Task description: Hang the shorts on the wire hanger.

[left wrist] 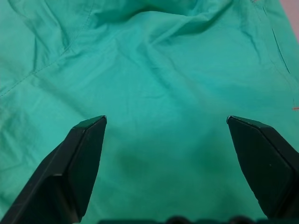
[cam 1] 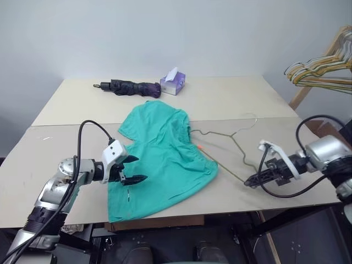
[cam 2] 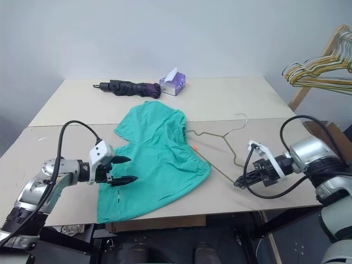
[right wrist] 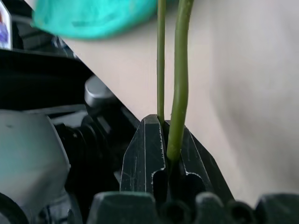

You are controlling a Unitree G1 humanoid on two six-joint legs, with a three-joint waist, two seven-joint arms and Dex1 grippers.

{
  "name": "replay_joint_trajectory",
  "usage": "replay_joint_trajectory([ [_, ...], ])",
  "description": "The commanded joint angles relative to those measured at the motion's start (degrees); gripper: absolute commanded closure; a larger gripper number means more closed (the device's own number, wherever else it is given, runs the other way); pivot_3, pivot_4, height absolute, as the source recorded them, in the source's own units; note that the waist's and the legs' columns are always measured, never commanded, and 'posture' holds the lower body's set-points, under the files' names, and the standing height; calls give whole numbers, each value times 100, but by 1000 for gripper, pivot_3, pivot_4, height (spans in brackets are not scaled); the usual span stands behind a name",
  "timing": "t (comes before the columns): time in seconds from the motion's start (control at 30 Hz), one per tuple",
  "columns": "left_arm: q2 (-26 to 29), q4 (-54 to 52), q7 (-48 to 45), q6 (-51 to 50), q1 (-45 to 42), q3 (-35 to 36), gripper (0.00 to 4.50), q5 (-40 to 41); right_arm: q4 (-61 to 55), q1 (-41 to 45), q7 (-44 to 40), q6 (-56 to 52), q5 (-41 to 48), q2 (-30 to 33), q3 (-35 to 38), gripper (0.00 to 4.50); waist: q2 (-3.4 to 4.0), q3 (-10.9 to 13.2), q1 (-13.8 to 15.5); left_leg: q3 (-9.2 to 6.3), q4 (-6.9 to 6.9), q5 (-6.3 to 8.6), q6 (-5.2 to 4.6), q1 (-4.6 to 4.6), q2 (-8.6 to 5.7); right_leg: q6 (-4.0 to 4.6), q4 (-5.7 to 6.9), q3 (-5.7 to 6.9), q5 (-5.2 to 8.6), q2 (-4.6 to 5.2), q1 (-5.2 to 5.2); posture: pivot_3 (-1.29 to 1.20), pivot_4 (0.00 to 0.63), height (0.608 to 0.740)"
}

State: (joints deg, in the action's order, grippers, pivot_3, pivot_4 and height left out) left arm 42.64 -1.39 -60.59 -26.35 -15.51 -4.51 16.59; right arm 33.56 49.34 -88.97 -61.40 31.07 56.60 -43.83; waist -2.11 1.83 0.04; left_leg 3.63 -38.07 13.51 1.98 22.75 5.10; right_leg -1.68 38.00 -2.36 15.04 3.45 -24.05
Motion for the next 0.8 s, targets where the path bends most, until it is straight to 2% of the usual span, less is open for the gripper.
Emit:
replay_joint_trajectory([
  [0.03, 0, -202, 49, 59, -33, 37, 35, -13, 414, 325, -353, 264, -442, -212, -8, 4500, 1, 0, 7, 0, 0, 0, 0, 1, 0, 0, 0, 0, 0, 0, -1, 82, 0, 740],
  [0.2, 21, -233, 79, 63, -2, 15, 35, -38, 1039, 710, -353, 577, -668, -452, 32, 4500, 3, -1, 66, 0, -1, 0, 0, 3, 0, 0, 0, 1, 0, 0, -2, 78, 0, 740],
  [0.33, -40, -185, 102, 93, -55, -53, 35, -106, 681, 848, -353, 749, -181, -265, -375, 4500, 4, -2, 125, 0, -1, 0, 0, 8, 0, 0, 0, 2, 0, 0, -7, 72, 0, 740],
  [0.43, -98, -149, 113, 85, -136, -112, 35, -114, 1226, 1118, -353, 759, -351, -635, -490, 4500, 5, -2, 119, 1, -3, 0, 0, 7, 0, 0, 1, 2, 0, 0, -7, 63, 0, 740],
  [0.63, -147, -91, 133, 108, -195, -162, 35, -146, 2781, 1578, -353, 1019, -1089, -1558, -176, 4500, 8, -4, 48, 0, -6, 0, 0, 9, 0, 1, 6, 2, 0, -1, -8, 64, 0, 740],
  [0.8, -147, -103, 184, 90, -181, -145, 35, -172, 2779, 1579, -353, 1209, -983, -1628, -182, 4500, 8, -4, 88, -2, -11, 0, 0, 15, 0, 0, 6, 6, -1, 0, -9, 72, 0, 740],
])
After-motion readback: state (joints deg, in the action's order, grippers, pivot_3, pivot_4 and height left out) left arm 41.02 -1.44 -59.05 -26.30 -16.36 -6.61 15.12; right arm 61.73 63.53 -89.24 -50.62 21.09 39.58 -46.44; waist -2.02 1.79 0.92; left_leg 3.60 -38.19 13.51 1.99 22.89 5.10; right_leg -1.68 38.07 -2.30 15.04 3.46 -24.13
